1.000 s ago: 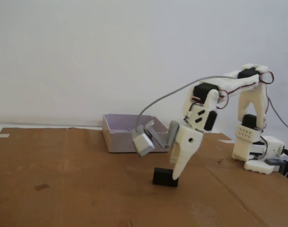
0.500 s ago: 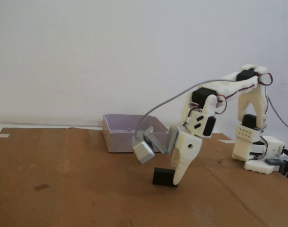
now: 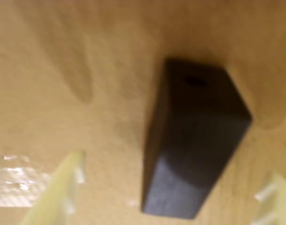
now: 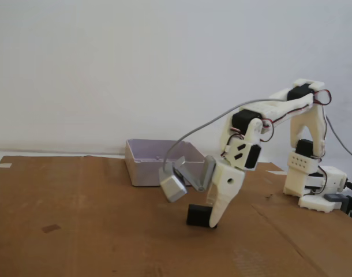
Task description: Grasp a block and put it in the box.
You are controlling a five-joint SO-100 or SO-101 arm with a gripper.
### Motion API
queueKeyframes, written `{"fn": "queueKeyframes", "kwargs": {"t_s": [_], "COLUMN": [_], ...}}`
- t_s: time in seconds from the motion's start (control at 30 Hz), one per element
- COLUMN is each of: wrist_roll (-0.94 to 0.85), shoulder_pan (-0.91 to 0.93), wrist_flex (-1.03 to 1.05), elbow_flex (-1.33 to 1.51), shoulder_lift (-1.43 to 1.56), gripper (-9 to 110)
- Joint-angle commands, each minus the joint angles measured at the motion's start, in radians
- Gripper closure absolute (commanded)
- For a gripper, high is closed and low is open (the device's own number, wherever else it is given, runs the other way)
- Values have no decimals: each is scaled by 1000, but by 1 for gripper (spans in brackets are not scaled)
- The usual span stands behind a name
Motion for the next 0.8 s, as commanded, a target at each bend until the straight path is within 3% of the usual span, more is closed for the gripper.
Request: {"fn": "queueKeyframes", "kwargs": {"t_s": [0.0,0.77], "wrist_roll": [-6,5], "shoulder_pan": [23,87], "wrist_flex": [-49,-35], "elbow_flex": [-67,-44], "shoulder_lift": [15,-2], "gripper": [57,57]}}
